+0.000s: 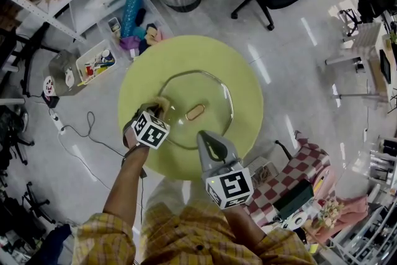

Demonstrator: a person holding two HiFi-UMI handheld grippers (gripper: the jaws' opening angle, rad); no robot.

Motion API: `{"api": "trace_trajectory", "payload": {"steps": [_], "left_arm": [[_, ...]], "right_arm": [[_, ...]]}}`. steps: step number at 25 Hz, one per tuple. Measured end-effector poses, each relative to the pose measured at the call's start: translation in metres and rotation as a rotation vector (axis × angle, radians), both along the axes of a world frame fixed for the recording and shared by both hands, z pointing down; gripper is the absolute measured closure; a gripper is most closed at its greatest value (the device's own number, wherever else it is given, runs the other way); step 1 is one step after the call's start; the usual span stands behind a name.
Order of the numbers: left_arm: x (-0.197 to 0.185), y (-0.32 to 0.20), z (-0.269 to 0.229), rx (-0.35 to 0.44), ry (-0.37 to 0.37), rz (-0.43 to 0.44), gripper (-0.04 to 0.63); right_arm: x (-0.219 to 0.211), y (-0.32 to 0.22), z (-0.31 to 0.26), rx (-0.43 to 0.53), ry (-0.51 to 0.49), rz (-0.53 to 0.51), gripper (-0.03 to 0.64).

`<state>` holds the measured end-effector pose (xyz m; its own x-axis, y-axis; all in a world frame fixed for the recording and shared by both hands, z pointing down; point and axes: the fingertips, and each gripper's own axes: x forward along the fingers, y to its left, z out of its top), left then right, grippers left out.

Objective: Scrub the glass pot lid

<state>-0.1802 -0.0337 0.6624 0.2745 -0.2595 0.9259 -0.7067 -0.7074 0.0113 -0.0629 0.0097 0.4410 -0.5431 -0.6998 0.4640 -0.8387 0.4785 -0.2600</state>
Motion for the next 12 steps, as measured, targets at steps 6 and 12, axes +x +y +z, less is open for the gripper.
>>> {"api": "trace_trajectory", "payload": {"steps": [6, 12], "left_arm": [[0.004, 0.017, 0.0, 0.01, -0.002, -0.008, 0.558], [0.007, 0.032, 0.001, 0.011, -0.003, -0.009, 0.558]], "right_arm": [[0.005, 0.012, -0.001, 0.004, -0.001, 0.001, 0.618], [0.004, 0.026, -0.003, 0.011, 0.001, -0.007, 0.618]]}}
